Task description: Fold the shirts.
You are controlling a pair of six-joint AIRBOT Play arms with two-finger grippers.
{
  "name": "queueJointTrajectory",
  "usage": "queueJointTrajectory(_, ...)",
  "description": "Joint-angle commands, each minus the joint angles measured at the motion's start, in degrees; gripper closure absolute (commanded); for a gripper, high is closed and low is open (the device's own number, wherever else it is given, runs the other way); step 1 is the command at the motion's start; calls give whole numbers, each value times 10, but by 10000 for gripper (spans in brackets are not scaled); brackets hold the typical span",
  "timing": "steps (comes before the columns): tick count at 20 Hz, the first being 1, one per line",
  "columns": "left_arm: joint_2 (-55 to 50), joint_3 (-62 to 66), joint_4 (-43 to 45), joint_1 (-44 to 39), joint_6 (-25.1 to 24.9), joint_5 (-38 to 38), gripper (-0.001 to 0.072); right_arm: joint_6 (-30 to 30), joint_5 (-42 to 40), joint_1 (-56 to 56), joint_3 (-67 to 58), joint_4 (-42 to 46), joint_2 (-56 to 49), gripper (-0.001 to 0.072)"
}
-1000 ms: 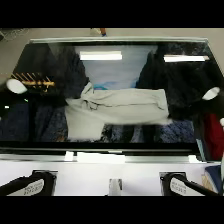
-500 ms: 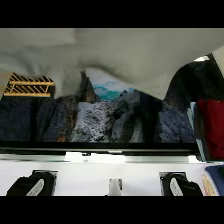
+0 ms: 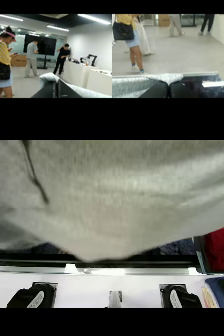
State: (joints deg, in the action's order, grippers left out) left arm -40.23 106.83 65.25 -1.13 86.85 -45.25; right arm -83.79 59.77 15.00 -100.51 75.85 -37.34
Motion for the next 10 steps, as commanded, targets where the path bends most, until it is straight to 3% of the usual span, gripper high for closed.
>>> queueJointTrajectory(1,-17,2,27,0,2,-8,677,-42,41,0,-1,3,-22,688)
queueJointTrajectory(5,-96,1,102,0,15,-158,676,-16,155,0,2,7,-120,688)
queueJointTrajectory(8,-208,-10,102,0,15,-254,673,-3,259,0,20,-2,-256,689)
queueJointTrajectory(10,-283,-47,69,0,15,-279,673,11,289,-1,42,-17,-356,690)
